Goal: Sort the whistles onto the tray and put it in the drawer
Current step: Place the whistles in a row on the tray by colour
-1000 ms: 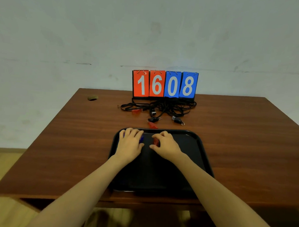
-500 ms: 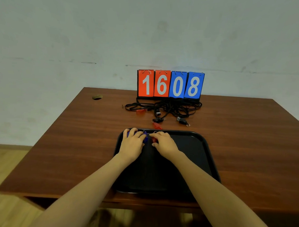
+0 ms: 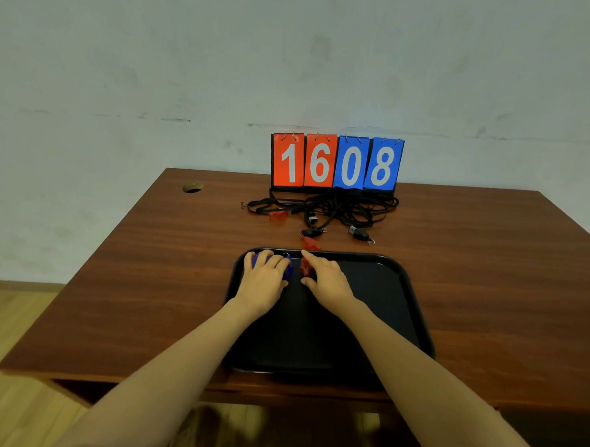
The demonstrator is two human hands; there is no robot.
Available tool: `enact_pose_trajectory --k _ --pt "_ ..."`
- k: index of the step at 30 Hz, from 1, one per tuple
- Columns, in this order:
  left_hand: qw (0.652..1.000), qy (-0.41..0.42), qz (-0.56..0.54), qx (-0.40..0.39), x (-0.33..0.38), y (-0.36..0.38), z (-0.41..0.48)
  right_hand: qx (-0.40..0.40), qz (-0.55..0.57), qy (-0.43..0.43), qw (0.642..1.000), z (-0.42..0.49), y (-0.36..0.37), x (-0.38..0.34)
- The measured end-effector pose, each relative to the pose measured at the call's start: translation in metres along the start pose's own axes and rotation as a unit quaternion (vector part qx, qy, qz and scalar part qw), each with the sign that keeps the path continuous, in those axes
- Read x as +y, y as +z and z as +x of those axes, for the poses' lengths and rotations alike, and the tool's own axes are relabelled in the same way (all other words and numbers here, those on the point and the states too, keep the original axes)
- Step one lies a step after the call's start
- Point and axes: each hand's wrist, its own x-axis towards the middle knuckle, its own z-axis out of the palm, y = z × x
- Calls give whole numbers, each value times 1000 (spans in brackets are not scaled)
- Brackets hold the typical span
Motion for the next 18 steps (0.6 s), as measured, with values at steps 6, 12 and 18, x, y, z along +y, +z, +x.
enact_pose_trajectory --k 6,12,18 --pt "1000 5 7 -1 0 -1 1 18 1 -1 1000 3 0 -4" --pt "1000 24 12 16 -1 -3 0 -7 14 1 1000 4 -4 -4" --pt "993 28 80 78 -4 -23 23 93 -29 -12 995 18 -32 7"
